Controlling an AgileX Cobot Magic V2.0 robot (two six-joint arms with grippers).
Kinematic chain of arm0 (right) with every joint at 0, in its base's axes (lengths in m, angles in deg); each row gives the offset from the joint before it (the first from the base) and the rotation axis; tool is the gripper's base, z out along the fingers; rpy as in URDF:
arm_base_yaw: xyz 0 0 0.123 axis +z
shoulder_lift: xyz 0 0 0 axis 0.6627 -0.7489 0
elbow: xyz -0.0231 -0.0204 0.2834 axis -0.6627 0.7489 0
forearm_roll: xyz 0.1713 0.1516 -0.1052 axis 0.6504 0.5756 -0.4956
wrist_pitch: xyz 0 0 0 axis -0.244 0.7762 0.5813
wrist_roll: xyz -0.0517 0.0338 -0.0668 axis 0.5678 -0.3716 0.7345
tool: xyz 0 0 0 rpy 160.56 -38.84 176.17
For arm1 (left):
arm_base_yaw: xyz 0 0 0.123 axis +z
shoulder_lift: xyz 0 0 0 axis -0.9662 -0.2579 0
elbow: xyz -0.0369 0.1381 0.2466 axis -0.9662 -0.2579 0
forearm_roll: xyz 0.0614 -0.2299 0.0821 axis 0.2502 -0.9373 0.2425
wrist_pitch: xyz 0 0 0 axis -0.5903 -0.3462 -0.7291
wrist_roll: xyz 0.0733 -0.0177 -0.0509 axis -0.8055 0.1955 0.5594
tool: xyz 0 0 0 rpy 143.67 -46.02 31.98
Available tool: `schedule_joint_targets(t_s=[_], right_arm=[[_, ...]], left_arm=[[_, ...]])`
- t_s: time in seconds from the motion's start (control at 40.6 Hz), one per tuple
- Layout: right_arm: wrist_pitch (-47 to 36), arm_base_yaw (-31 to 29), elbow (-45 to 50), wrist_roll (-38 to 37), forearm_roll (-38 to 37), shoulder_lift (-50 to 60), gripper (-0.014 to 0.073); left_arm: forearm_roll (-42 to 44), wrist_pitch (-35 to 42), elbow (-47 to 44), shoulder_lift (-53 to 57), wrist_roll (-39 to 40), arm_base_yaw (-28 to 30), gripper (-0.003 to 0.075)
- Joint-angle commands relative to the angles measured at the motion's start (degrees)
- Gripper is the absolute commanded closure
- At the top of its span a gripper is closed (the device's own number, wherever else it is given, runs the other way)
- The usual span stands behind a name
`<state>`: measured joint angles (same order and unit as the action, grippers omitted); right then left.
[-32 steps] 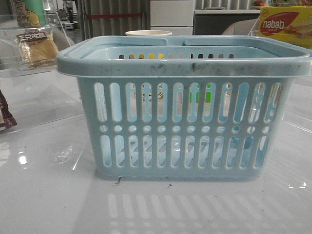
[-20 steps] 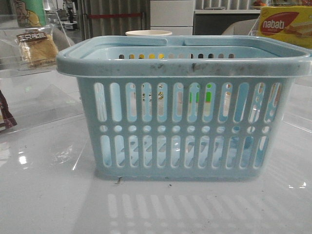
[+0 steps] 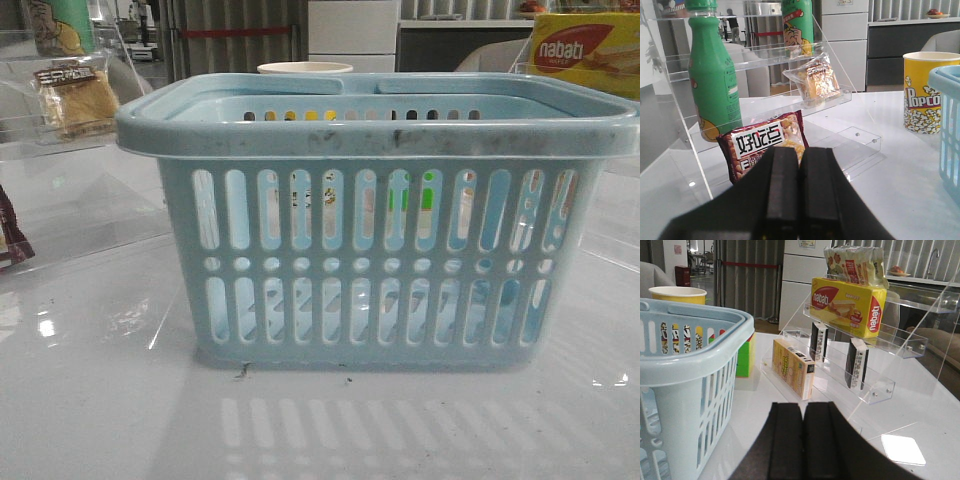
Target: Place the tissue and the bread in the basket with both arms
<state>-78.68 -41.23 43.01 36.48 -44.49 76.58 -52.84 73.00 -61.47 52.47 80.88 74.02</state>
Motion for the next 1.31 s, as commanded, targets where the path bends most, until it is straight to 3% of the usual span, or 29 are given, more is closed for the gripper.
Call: schedule_joint_targets(t_s=[0.0,0.172,0.345,0.764,0.961,1.281], right_arm=[[-5.8,0.0,-0.1,0.4,-0.1,1.1,0.054],[-4.3,0.0,-3.9,0.4,0.0,1.1,0.054],[5.3,0.0,-15.3,0.4,0.0,-0.1,0.054],[23.1,0.0,-42.8,0.4,0.0,-16.9,0.054],[28.9,0.0,-47.6,0.4,0.0,-23.2,0.054],[40.0,0.0,-47.4,0.4,0.0,-30.2,0.054]], left_arm=[[-0.4,7.0,-0.1,0.9,0.4,0.1,0.0629],[-0.4,9.2,2.9,0.9,0.4,0.1,0.0629],[-0.4,8.4,11.6,0.1,0.4,0.1,0.0629],[-0.4,-8.1,38.9,-15.6,0.4,0.1,0.0629],[-0.4,-19.2,45.4,-22.4,0.4,0.1,0.0629],[-0.5,-29.8,45.4,-30.0,0.4,0.1,0.0629]])
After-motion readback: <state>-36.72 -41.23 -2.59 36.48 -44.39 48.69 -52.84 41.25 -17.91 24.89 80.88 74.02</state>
